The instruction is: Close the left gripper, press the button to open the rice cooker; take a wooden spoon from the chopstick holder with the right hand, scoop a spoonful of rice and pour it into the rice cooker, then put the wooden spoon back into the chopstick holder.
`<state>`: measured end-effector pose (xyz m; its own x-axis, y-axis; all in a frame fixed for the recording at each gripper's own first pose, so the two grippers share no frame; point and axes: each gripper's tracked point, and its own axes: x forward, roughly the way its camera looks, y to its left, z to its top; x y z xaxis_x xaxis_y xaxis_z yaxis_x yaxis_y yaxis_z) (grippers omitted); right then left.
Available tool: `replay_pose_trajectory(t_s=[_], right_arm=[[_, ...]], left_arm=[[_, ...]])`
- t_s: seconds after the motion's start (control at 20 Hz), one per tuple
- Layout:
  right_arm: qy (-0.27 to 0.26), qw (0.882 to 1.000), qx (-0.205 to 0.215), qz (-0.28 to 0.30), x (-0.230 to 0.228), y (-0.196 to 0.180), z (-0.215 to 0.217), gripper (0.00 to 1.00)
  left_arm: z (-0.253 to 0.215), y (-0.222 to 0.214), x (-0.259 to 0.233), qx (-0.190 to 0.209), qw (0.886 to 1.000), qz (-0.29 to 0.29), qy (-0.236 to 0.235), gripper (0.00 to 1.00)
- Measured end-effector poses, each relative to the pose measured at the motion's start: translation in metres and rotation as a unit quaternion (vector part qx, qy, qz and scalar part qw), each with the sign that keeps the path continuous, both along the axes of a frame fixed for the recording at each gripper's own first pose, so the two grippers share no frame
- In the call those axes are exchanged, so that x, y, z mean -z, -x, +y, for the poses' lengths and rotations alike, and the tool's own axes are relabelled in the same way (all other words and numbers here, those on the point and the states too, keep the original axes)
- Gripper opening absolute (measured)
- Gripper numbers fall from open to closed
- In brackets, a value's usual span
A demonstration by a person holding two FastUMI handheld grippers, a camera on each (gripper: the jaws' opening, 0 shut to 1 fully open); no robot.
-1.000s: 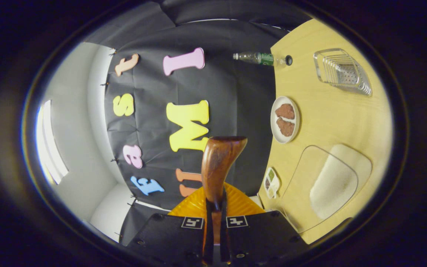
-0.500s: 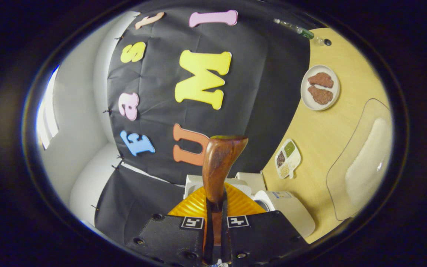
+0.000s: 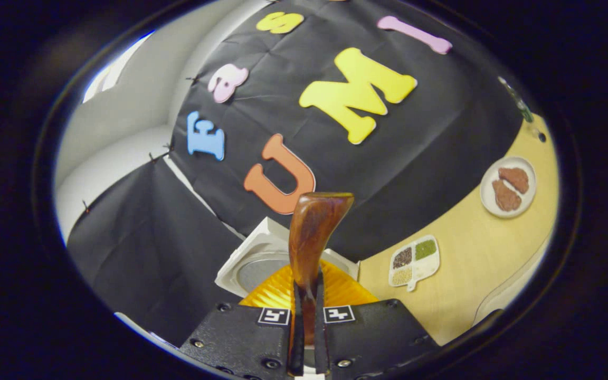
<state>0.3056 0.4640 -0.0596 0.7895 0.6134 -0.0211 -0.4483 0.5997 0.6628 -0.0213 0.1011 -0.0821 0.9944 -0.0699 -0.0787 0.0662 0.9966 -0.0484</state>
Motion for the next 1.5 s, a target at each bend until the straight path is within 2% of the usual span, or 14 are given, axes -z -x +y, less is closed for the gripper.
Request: replay_pose_trajectory(t_s=[0.05, 0.2, 0.25, 0.4, 0.65, 0.75, 1.0, 1.1, 1.2, 1.25, 1.5], right_arm=[[0.022, 1.0, -0.005, -0.019, -0.002, -0.001, 0.008, 0.12], [0.081, 0.995, -0.008, -0.063, -0.003, -0.008, 0.027, 0.07], [0.1, 0.992, -0.005, -0.08, -0.002, -0.009, 0.032, 0.1], [0.157, 0.978, 0.0, -0.139, 0.0, -0.017, 0.048, 0.1], [0.239, 0.946, -0.03, -0.215, 0.011, -0.011, 0.082, 0.1], [0.273, 0.927, -0.036, -0.254, 0.012, -0.002, 0.094, 0.1], [0.36, 0.857, -0.076, -0.361, 0.023, 0.034, 0.117, 0.08], [0.379, 0.841, -0.075, -0.379, 0.025, 0.042, 0.121, 0.1], [0.384, 0.834, -0.065, -0.392, 0.021, 0.051, 0.121, 0.1], [0.385, 0.834, -0.061, -0.39, 0.022, 0.052, 0.117, 0.1], [0.375, 0.848, -0.038, -0.373, 0.006, 0.056, 0.085, 0.09]], left_arm=[[0.002, -0.001, 0.001, -0.005, 1.0, 0.003, -0.001, 0.95], [0.005, 0.0, -0.005, -0.016, 1.0, -0.006, 0.003, 0.95], [0.003, 0.003, -0.007, -0.013, 1.0, -0.009, 0.007, 0.95], [0.005, 0.005, -0.006, -0.017, 1.0, -0.012, 0.005, 0.94], [0.011, 0.008, -0.001, -0.028, 1.0, -0.004, 0.002, 0.94], [0.017, 0.006, -0.003, -0.042, 0.999, -0.006, 0.0, 0.94], [0.017, 0.01, 0.0, -0.047, 0.999, -0.005, -0.009, 0.94], [0.018, 0.009, 0.001, -0.051, 0.999, -0.005, -0.013, 0.94], [0.017, 0.008, 0.002, -0.053, 0.999, -0.002, -0.013, 0.94], [0.017, 0.007, 0.002, -0.054, 0.998, -0.001, -0.012, 0.94], [0.015, 0.005, -0.002, -0.059, 0.998, -0.005, -0.004, 0.94]])
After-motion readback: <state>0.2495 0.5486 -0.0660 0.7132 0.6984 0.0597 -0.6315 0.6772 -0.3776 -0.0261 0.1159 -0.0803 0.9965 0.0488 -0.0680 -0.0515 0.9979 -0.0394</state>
